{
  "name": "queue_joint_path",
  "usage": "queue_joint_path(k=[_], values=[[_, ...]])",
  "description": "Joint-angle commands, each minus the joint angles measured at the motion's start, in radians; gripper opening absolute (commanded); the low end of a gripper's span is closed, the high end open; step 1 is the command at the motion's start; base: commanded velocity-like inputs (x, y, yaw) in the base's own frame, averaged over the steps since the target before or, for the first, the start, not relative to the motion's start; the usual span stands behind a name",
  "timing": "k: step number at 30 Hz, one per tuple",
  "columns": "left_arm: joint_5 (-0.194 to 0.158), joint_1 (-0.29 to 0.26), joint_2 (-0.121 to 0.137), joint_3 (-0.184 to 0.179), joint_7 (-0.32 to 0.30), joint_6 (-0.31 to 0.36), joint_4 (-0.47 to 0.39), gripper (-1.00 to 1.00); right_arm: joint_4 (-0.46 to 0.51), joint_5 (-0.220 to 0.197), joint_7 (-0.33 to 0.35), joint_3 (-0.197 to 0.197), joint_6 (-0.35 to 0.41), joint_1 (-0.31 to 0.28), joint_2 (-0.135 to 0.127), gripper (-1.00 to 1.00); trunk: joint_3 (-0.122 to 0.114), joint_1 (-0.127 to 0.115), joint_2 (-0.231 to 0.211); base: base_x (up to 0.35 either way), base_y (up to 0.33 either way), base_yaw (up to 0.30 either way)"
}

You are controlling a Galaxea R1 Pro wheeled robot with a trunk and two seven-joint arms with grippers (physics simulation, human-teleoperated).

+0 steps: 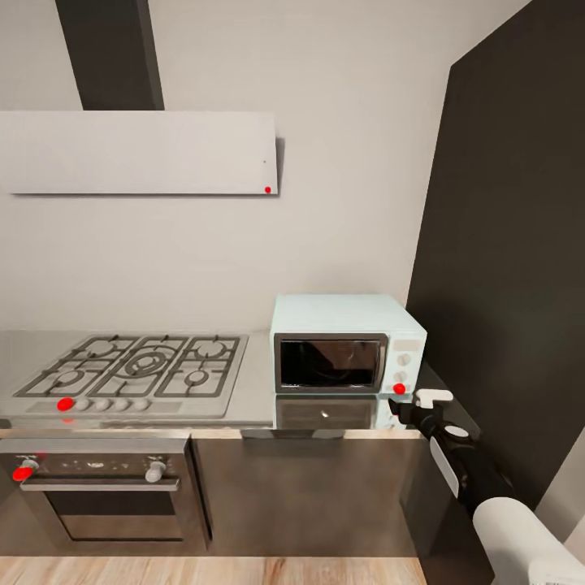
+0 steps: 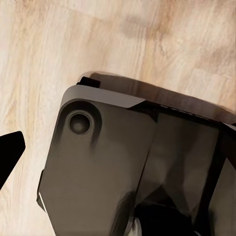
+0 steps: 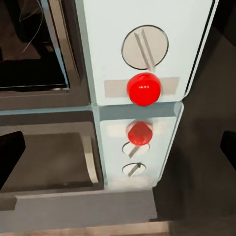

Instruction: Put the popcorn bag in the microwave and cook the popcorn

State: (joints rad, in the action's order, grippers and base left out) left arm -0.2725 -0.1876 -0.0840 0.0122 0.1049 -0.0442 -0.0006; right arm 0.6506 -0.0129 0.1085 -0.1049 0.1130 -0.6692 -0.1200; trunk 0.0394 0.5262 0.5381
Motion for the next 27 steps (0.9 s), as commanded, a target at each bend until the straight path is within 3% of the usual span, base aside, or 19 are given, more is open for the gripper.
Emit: queue_joint_path(k=[1,14,27], values=[[-0.004,-0.001,0.000,0.000,0.002,-0.003,0.001,1.00,0.002,-0.001,0.007,-0.004,0.006,-0.001,0.000,1.00,0.002,0.000,0.002,0.088,0.000,0.000],[-0.003,0.000,0.000,0.001,0.002,-0.003,0.001,1.00,0.000,0.000,0.011,-0.009,0.005,0.000,-0.006,1.00,0.002,0.000,0.002,0.257,-0.003,0.000],[-0.004,-0.001,0.000,0.000,0.002,-0.003,0.001,1.00,-0.054,0.008,0.014,-0.008,-0.020,-0.001,-0.039,1.00,0.002,0.000,0.002,0.022,-0.006,0.000]])
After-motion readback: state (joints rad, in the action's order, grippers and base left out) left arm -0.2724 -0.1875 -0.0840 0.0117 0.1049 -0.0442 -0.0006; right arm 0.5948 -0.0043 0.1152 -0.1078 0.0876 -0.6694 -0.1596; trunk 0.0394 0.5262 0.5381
